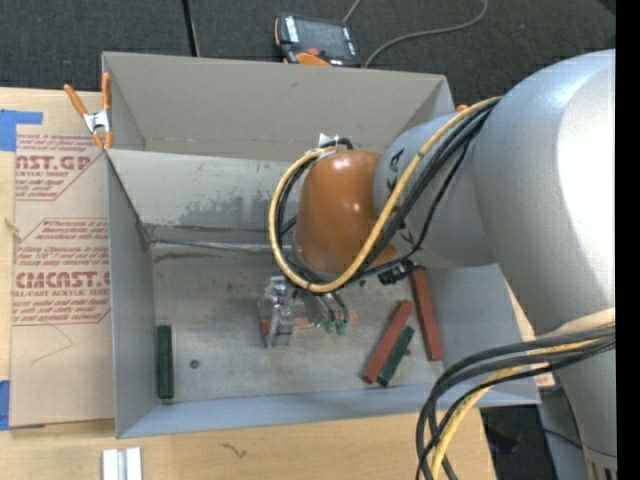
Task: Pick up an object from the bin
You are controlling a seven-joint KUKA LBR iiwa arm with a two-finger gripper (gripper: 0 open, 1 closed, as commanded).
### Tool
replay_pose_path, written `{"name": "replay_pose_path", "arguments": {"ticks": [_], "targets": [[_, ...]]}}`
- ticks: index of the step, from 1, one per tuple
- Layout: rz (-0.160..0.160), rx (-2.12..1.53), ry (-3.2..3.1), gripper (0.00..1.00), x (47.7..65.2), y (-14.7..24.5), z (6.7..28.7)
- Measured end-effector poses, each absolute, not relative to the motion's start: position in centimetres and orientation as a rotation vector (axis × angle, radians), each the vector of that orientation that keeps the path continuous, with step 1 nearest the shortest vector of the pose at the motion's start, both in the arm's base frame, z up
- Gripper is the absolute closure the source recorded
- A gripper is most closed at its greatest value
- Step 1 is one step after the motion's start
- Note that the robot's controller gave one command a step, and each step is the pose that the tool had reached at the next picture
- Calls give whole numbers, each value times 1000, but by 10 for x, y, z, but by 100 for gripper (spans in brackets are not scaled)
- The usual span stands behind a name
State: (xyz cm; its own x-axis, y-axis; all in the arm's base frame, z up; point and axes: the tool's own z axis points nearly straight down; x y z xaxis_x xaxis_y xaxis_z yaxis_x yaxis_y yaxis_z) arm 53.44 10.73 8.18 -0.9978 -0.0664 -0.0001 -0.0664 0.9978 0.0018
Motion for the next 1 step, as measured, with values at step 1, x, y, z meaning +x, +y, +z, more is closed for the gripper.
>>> {"name": "replay_pose_path", "arguments": {"ticks": [1], "targets": [[4, -25, 3133, 100, 516, 96, 227]]}}
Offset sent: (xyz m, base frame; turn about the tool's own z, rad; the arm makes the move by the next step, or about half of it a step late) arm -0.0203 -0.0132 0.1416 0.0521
